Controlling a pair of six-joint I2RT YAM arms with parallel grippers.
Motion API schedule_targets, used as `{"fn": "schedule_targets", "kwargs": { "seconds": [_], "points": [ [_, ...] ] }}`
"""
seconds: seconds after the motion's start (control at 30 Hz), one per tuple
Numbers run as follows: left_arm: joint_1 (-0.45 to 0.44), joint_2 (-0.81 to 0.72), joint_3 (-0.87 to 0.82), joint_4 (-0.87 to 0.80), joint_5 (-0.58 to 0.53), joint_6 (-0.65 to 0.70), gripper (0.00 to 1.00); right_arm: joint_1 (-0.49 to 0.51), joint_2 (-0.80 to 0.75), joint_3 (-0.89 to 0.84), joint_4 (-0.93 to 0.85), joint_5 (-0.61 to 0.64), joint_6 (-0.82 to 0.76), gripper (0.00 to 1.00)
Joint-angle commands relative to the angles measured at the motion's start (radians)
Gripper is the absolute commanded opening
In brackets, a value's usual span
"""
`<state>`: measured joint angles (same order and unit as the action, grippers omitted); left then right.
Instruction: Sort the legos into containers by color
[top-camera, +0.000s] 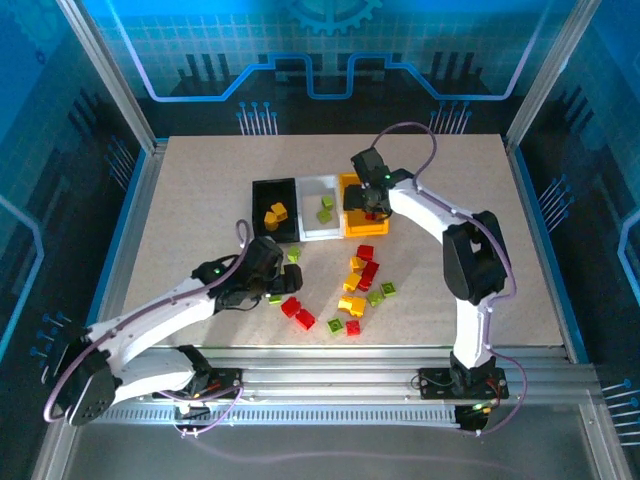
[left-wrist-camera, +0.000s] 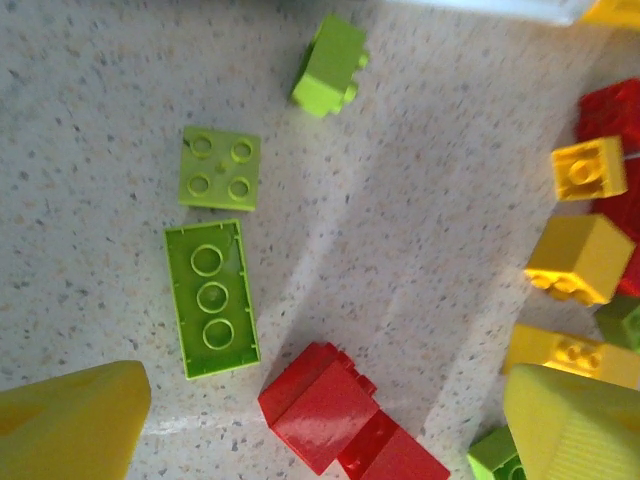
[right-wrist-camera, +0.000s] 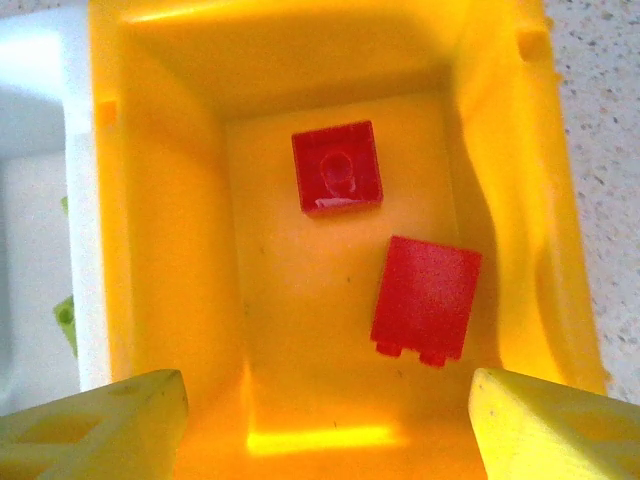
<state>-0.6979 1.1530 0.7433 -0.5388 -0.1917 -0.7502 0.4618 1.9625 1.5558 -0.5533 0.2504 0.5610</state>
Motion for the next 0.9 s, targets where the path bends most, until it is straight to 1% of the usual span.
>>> {"fn": "schedule_targets", "kwargs": {
  "seconds": [0.0,0.07,0.13,0.23,0.33,0.37,0.53,0.67,0.87],
  "points": [
    [-0.024,0.112,0.051,-0.051,0.078,0.021,0.93,0.021,-0.107,-0.076,0.014,-0.009,0.016,0.76],
    [-0.047,0.188,0.066,-0.049,0.107,0.013,0.92,0.021,-0.149,-0.133,0.033,-0.019,0.022,0.76],
    [-0.069,0.244,0.077,-0.033,0.133,0.003,0.89,0.021,-0.181,-0.176,0.047,-0.02,0.022,0.77],
    [-0.099,0.313,0.098,-0.03,0.16,-0.007,0.85,0.016,-0.22,-0.223,0.061,-0.021,0.02,0.77],
    [-0.121,0.363,0.117,-0.06,0.167,-0.002,0.8,0.009,-0.255,-0.258,0.076,-0.031,0.022,0.77],
    [-0.124,0.374,0.12,-0.072,0.161,0.001,0.79,0.007,-0.265,-0.269,0.084,-0.032,0.022,0.77],
    [-0.125,0.399,0.115,-0.107,0.118,0.017,0.62,-0.006,-0.296,-0.307,0.107,-0.054,0.025,0.77],
    [-0.124,0.406,0.114,-0.116,0.073,0.019,0.53,-0.012,-0.304,-0.319,0.113,-0.06,0.026,0.77],
    [-0.123,0.374,0.117,-0.134,0.006,0.027,0.41,-0.014,-0.315,-0.333,0.124,-0.067,0.034,0.77]
  ]
}}
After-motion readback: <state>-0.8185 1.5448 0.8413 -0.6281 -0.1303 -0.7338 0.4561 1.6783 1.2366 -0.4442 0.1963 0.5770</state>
